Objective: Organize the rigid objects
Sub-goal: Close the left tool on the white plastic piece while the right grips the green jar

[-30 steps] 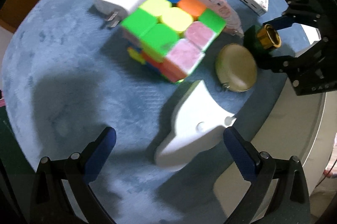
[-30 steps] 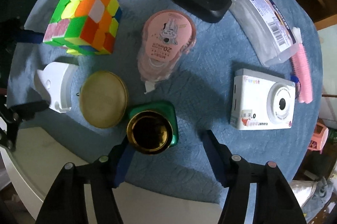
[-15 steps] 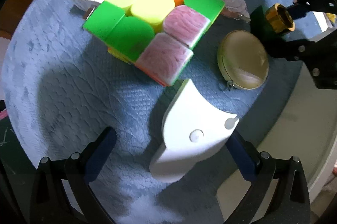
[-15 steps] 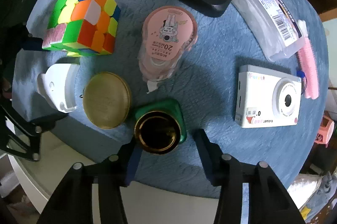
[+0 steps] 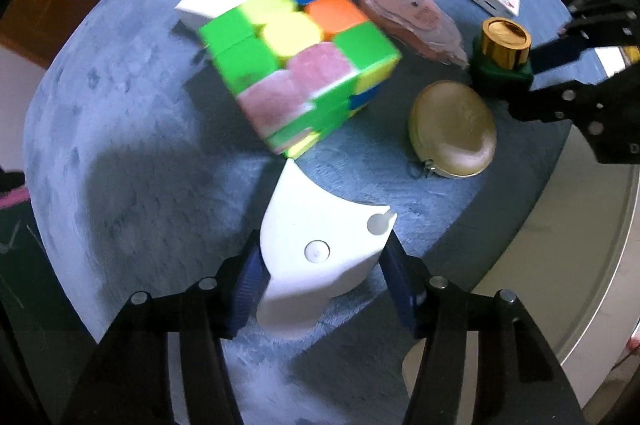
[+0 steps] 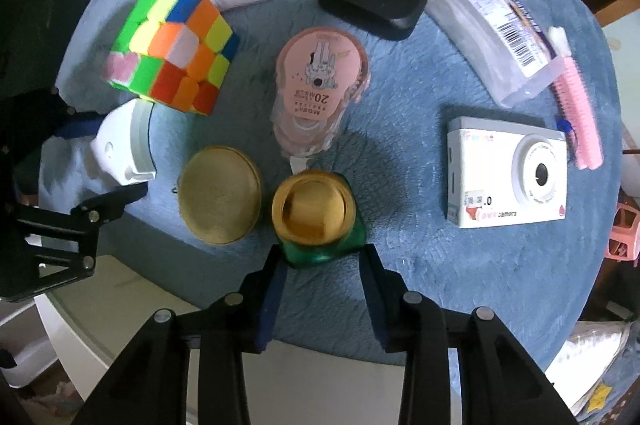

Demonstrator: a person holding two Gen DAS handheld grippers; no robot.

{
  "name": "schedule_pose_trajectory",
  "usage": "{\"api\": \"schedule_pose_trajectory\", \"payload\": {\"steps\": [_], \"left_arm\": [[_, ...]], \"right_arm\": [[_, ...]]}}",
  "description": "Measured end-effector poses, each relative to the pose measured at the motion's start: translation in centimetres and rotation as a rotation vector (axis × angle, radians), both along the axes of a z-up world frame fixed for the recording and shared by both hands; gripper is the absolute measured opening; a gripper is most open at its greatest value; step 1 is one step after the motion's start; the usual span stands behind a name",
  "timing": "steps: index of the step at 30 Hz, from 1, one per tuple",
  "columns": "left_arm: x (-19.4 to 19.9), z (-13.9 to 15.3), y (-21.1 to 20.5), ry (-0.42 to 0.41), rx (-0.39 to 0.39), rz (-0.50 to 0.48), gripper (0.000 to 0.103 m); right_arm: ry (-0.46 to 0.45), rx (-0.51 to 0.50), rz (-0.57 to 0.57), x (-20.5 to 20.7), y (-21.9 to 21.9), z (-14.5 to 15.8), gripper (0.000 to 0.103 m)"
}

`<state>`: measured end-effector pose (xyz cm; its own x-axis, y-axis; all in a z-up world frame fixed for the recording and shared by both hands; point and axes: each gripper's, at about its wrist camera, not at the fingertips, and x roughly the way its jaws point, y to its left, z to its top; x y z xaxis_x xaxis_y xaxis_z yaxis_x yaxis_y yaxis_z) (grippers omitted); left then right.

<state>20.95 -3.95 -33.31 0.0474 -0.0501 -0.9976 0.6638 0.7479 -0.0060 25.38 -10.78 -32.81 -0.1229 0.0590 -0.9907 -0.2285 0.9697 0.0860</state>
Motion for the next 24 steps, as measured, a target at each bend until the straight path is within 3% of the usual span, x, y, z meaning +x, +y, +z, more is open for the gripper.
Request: {"api": "schedule_pose_trajectory", "payload": {"steps": [3,5,9,13,15,16,17,19,24], "left_arm": [[0.1,-0.2,0.5,0.02,-0.026,0.063,0.06],[-0.1,0.0,0.8,0.019,-0.028,0.099,0.06],[-0.7,0.9,1.3,0.0,-0.047,0.146,0.06],[-0.8,1.5,2.0,0.002,-0.046,0.182,0.06],[-0.7,0.9,2.2,0.013,-0.054,0.198,0.06],[-1.0,1.2,2.4,0.016,-0.056,0.201,0.06],[-1.3,1.2,2.7,0.018,-0.057,0.203,0.06],[-1.7,1.5,3.6,0.02,-0.058,0.205,0.06],[-3.8,1.9,3.8,0.029,-0.074,0.228,0.06]], "right_arm": [[-0.019,0.017,-0.014,-0.2,-0.4,1.0,0.036],[-0.017,0.033,-0.023,-0.3,-0.6,1.6,0.001],[-0.035,0.068,-0.056,-0.5,-1.9,2.7,0.0],[-0.028,0.011,-0.029,-0.9,-2.3,2.1,0.001],[-0.026,-0.017,-0.002,-1.0,-2.3,1.7,0.006],[-0.032,-0.031,0.011,-1.0,-2.3,1.7,0.02],[-0.04,-0.037,0.013,-1.0,-2.3,1.6,0.042],[-0.09,-0.068,0.03,-1.0,-2.4,1.9,0.065],[-0.136,-0.047,0.044,-0.2,-1.3,3.0,0.066]]}}
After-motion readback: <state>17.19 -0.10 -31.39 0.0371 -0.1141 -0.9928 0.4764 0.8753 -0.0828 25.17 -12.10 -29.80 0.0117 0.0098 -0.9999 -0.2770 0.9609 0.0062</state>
